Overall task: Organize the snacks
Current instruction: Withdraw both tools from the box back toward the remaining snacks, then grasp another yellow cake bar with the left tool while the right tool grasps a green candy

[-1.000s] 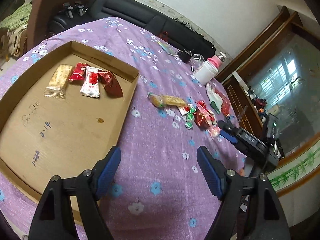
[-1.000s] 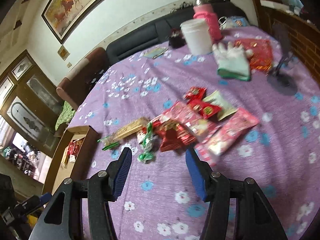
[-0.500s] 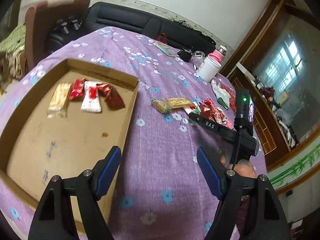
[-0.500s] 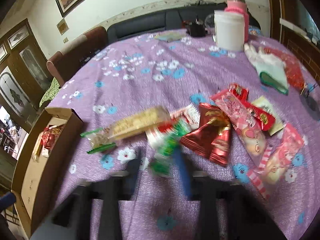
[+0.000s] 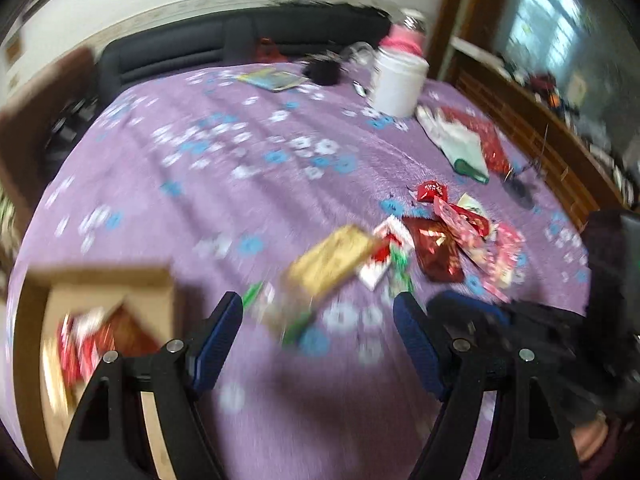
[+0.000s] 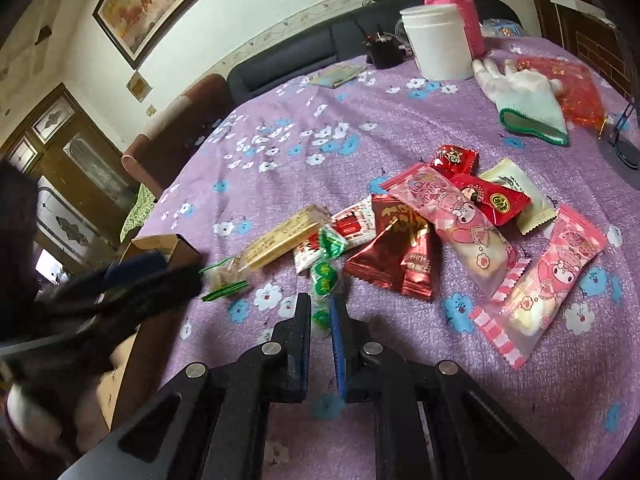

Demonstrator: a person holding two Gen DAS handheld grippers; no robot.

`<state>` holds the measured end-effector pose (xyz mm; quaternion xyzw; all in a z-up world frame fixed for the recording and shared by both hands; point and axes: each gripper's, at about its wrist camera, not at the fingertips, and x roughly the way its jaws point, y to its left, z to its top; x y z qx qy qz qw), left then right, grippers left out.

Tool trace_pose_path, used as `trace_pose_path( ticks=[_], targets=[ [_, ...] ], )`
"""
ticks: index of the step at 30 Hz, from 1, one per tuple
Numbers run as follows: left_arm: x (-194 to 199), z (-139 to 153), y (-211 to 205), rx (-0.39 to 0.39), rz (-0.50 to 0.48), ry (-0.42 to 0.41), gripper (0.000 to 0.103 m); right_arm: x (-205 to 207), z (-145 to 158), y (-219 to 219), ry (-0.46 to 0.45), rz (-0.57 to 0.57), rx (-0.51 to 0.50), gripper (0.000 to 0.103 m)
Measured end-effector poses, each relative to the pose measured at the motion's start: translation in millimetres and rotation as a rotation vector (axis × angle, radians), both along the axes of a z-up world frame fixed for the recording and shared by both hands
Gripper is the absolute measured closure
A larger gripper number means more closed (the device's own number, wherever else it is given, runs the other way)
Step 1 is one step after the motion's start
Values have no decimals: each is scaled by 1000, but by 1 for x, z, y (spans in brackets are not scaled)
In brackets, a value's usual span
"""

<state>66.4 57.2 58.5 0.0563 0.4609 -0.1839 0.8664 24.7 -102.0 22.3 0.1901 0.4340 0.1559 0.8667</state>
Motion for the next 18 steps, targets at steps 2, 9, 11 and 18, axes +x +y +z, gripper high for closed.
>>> trace_pose_path(
  ticks=[2, 9, 11, 18],
  targets=[
    [18, -9, -16, 64, -45, -4, 26, 1, -1, -4, 1, -8, 9, 92],
    [46, -42, -43, 131, -195, 61, 27, 3, 7, -21, -26, -57, 43, 89],
    [45, -49, -43, 134, -189, 80, 40, 4, 8, -26, -29, -71, 55, 85],
    [24, -26, -15, -25, -108, 102, 74, 6, 7, -26, -34, -69, 58, 84]
  ],
)
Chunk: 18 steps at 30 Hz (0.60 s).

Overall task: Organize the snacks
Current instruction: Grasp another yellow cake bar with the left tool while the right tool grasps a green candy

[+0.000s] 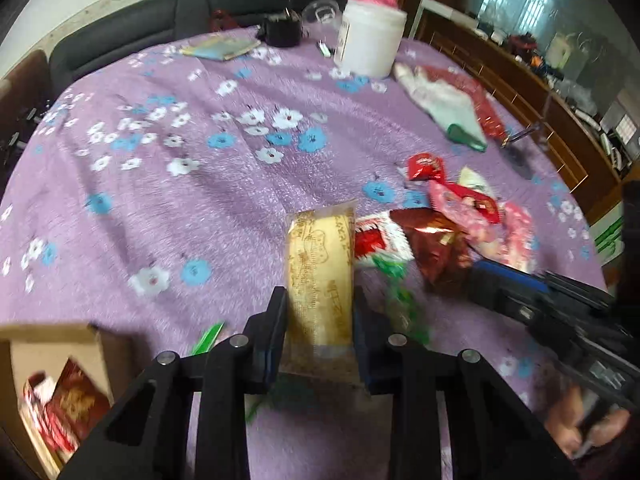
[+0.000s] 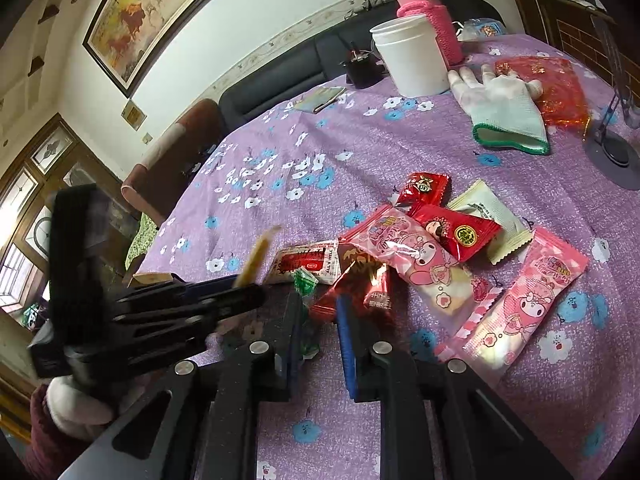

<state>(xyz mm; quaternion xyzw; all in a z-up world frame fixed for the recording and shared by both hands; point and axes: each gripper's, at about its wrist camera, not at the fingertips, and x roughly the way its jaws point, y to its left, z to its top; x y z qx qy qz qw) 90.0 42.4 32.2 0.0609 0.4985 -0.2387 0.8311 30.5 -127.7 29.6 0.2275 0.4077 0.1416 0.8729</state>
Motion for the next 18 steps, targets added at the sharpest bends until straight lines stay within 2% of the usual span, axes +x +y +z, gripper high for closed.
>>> trace_pose_path(
  ticks=[6, 7, 8, 10, 13, 15, 16, 17, 18],
  targets=[
    [-57, 27, 17, -76, 12, -44, 74, 4, -6, 7, 0, 47, 28, 84],
    [-75, 33, 23, -93, 15, -63, 74, 5, -6, 11, -4, 60, 25, 76],
    [-89, 37, 28, -108, 19, -75, 74, 7, -6, 16, -8, 73, 22, 60],
    [-113, 40, 38, -143, 28, -86, 74, 13, -7, 29, -19, 84, 7, 41],
    [-141, 42, 54, -170, 61, -103, 74, 20, -12, 51, -3, 113, -63, 41],
    [-152, 40, 64, -205, 88, -94, 74, 20, -19, 64, 15, 121, -146, 48],
    [-157, 40, 70, -224, 100, -89, 74, 17, -16, 68, 6, 116, -184, 70],
    [-164, 40, 78, -242, 120, -92, 74, 17, -18, 69, 19, 126, -192, 80],
    [-169, 40, 85, -255, 138, -94, 74, 16, -20, 68, 23, 123, -193, 80]
  ],
)
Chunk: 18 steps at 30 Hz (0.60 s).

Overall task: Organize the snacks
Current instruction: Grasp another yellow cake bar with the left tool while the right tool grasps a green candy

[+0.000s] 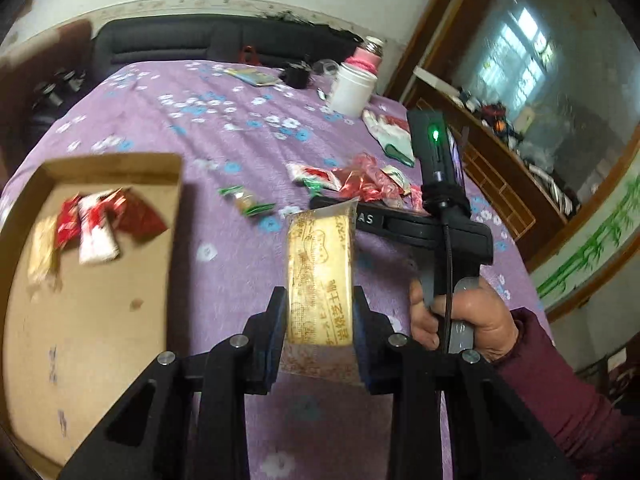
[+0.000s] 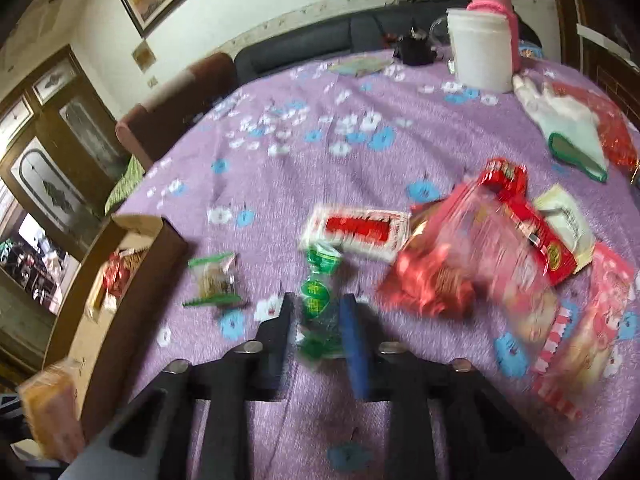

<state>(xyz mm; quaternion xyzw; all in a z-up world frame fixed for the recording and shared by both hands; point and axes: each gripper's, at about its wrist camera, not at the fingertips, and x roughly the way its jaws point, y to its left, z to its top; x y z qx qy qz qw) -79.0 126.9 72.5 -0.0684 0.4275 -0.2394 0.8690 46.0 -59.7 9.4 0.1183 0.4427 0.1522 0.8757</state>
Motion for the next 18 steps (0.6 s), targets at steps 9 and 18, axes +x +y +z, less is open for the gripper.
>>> trace_pose_path(
  ticks=[9, 18],
  targets=[
    [-36, 14, 78, -62, 164, -45, 73, -22, 7, -22, -53, -55, 42, 80],
    [-31, -8, 165, 34, 356, 22, 73, -56, 47, 29, -94, 56, 76, 80]
  ],
)
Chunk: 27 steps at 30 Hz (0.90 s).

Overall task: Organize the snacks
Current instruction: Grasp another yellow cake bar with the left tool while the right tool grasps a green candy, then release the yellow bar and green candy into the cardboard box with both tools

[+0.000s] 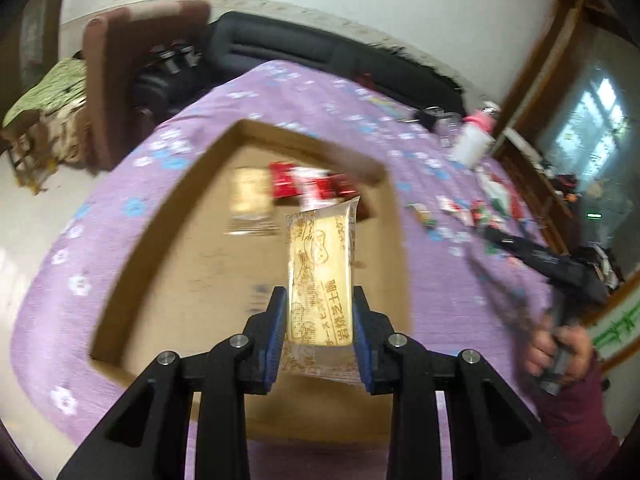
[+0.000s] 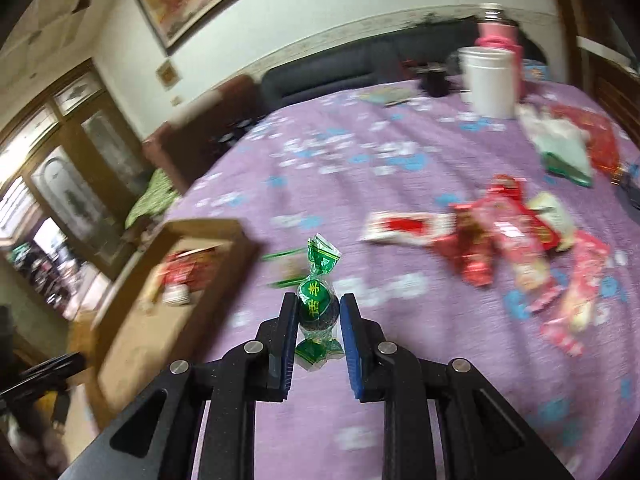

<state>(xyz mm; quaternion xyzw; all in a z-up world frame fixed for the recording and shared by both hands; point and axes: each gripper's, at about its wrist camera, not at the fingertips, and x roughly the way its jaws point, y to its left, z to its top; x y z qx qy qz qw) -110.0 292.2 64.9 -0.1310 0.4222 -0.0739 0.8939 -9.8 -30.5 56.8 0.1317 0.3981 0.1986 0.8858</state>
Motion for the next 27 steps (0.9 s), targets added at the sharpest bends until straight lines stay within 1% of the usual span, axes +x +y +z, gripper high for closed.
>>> trace_pose_path(
  ticks=[4, 8, 10, 13, 16, 19, 21, 22, 24, 25, 26, 27],
  targets=[
    [22, -20, 18, 39, 51, 83, 73, -6, 14, 51, 1, 118, -7, 80],
    [46, -36, 31, 55, 66, 149, 73, -8, 18, 105, 16, 226, -39, 79],
    [57, -41, 34, 65, 74, 164, 73, -5, 15, 133, 30, 269, -71, 79],
    [71, -40, 37, 67, 88, 160, 73, 0, 4, 167, 66, 319, -108, 79],
    [76, -35, 46, 25, 106, 142, 73, 6, -10, 197, 101, 348, -154, 79],
    [66, -25, 51, -23, 108, 104, 62, 9, -24, 214, 119, 373, -176, 79],
    [51, -15, 56, -45, 119, 74, 45, 9, -31, 220, 121, 385, -179, 79],
    [47, -12, 55, -49, 125, 61, 41, 8, -32, 220, 119, 387, -175, 77],
    [28, -2, 56, -57, 144, 13, 27, 4, -28, 214, 105, 386, -149, 73],
    [22, 1, 56, -64, 151, -5, 25, 2, -24, 209, 91, 380, -137, 66],
    [15, 5, 55, -76, 157, -22, 23, -2, -18, 200, 64, 364, -124, 56],
    [11, 8, 54, -88, 162, -38, 20, -5, -13, 195, 45, 352, -119, 51]
  ],
)
